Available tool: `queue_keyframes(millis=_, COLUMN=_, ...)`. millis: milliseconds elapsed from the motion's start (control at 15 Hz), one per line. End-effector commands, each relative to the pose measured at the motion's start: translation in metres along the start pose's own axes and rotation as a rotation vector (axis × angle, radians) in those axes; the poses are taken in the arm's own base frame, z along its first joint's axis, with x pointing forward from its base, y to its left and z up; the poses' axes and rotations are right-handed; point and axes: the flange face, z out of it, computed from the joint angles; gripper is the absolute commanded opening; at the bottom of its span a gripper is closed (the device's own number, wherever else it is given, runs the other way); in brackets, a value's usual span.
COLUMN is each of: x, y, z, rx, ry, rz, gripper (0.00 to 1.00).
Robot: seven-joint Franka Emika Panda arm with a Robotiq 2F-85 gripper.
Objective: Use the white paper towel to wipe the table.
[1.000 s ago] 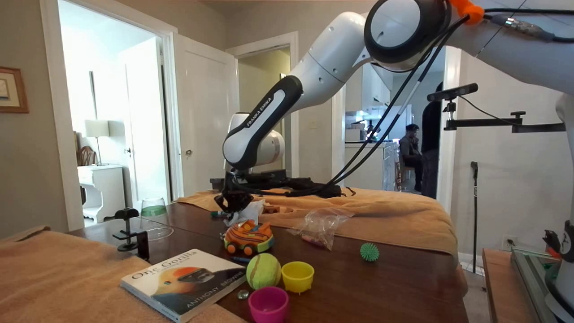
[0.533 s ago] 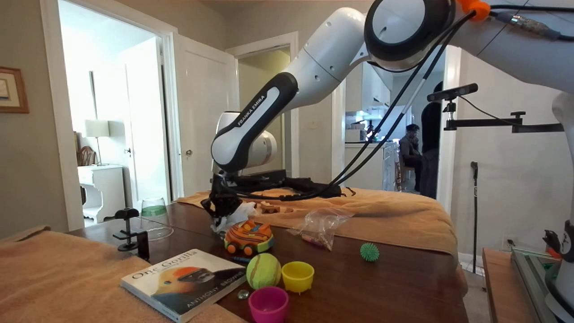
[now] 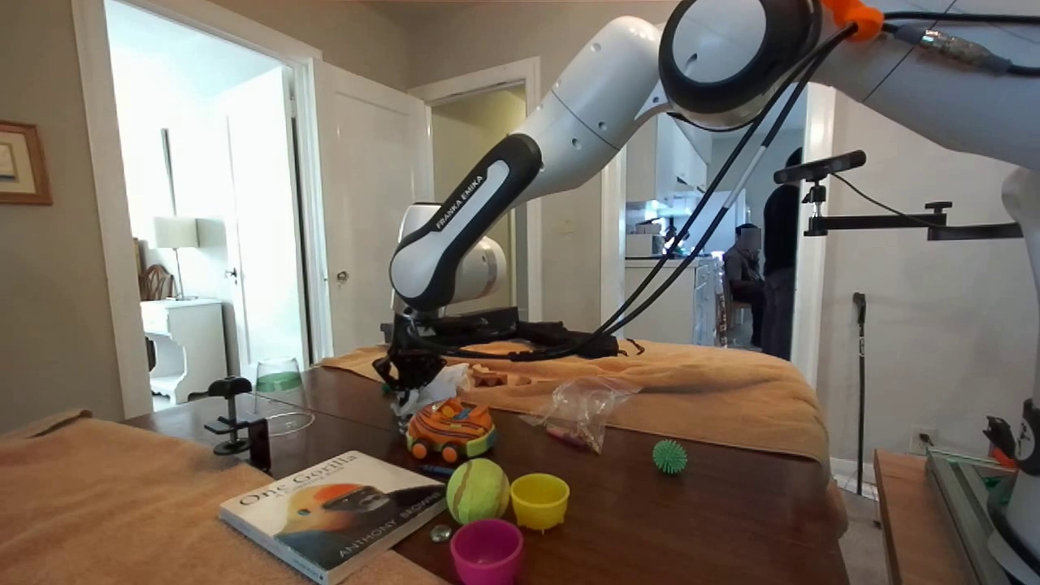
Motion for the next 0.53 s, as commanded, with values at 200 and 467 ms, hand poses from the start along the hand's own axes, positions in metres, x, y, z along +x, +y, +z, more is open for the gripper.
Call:
queue_keyframes(millis=200, x=0.008, y=0.054, z=0.008, rx=-0.056, ry=-0.044, rz=0.106, gripper=0.00)
queue_keyframes(millis=467, x=0.003, y=0.041, z=0.017, rx=-0.039, ry=-0.123, rz=0.093, gripper=0.00)
